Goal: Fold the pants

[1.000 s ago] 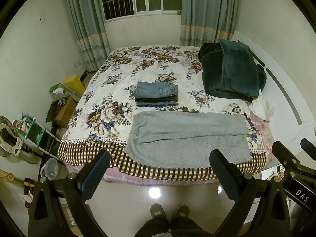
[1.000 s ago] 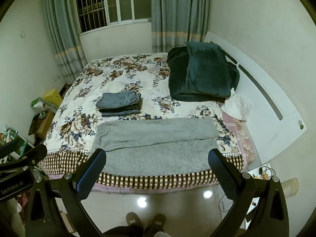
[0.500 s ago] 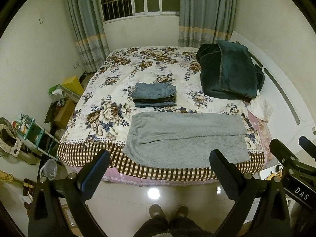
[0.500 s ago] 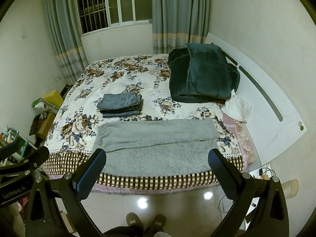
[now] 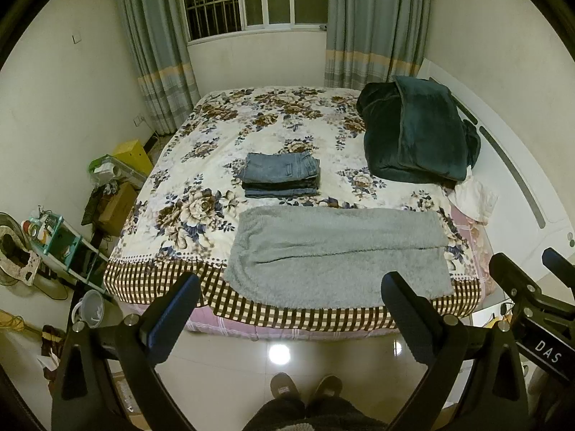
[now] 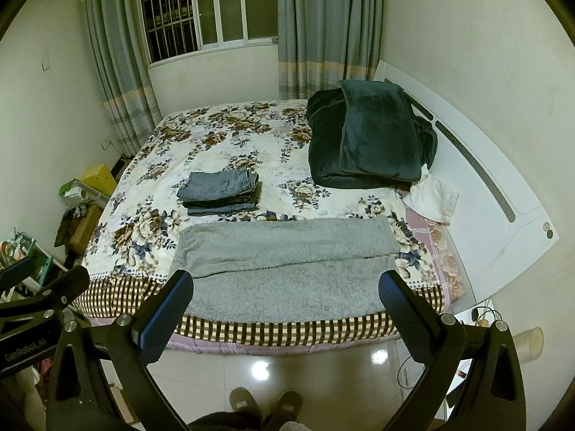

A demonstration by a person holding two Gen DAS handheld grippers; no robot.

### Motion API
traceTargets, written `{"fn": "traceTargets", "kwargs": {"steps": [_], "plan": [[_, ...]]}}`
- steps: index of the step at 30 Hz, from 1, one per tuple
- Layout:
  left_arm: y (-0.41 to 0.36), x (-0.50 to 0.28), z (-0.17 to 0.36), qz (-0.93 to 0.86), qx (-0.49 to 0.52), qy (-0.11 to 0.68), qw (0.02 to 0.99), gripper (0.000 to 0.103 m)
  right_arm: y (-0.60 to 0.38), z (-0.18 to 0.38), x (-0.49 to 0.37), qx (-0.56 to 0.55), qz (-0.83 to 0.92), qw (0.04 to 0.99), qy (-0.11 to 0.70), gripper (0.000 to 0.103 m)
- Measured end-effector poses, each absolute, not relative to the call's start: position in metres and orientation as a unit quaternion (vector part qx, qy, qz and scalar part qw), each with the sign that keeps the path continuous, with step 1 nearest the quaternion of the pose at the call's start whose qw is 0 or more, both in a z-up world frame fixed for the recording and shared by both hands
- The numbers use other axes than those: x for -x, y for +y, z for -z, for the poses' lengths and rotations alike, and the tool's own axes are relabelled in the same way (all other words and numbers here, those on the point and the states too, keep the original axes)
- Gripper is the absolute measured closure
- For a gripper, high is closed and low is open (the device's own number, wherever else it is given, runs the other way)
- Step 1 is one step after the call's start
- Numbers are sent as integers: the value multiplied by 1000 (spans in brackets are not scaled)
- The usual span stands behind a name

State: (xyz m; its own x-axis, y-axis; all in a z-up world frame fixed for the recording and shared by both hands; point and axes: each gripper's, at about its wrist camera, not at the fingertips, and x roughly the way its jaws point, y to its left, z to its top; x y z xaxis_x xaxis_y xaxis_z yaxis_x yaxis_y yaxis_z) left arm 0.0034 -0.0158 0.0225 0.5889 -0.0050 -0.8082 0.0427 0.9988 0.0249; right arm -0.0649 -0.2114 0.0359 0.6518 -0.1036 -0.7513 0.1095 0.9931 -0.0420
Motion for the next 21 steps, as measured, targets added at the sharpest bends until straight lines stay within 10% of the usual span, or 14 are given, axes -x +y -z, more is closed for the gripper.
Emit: {"fn": "traceTargets", "kwargs": {"steps": [21], "plan": [[-19, -6, -27, 16, -18, 451, 892, 0, -215, -35, 66, -4, 58, 910, 411, 0]]}}
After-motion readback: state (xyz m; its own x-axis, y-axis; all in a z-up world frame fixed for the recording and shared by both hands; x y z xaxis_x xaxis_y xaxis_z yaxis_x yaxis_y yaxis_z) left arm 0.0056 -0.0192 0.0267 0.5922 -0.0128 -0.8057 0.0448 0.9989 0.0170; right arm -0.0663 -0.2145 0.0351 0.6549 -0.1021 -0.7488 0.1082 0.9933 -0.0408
